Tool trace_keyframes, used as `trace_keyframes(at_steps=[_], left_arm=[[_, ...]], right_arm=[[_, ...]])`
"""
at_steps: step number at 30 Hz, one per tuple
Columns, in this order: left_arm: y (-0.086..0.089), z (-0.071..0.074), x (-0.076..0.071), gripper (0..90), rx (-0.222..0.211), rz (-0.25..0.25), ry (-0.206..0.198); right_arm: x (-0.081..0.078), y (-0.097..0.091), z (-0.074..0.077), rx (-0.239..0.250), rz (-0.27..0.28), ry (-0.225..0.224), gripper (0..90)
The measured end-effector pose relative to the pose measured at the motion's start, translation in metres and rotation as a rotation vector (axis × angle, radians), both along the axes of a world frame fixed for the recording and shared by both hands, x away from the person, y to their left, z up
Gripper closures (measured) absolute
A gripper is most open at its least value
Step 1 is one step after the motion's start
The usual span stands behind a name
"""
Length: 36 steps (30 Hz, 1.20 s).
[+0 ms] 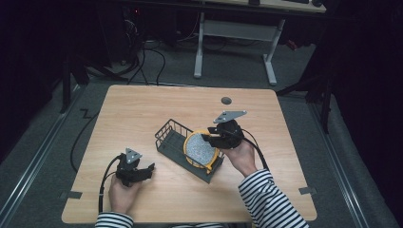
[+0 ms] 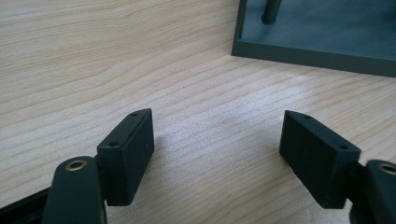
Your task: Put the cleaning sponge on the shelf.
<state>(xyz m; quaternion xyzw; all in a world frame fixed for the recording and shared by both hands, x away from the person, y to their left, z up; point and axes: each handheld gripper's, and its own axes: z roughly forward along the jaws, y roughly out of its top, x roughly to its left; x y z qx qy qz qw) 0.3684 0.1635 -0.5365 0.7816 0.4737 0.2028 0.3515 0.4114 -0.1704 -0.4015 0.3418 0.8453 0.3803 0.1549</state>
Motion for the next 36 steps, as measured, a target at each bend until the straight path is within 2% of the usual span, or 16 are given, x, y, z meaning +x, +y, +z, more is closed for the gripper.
trace_keyframes(at_steps=[17, 32, 36], left_arm=[[0.0, 0.0, 0.0, 26.8, 0.0, 0.001, 0.0], [0.0, 0.0, 0.0, 26.8, 0.0, 0.001, 0.0], [0.0, 0.0, 0.0, 26.8, 0.0, 0.001, 0.0]], right_arm=[[-0.003, -0.031, 0.017, 0.066, -0.073, -0.033, 55.1], [-0.011, -0.075, 0.028, 0.113, -0.166, -0.053, 55.4], [-0.014, -0.084, 0.03, 0.111, -0.187, -0.055, 55.7]])
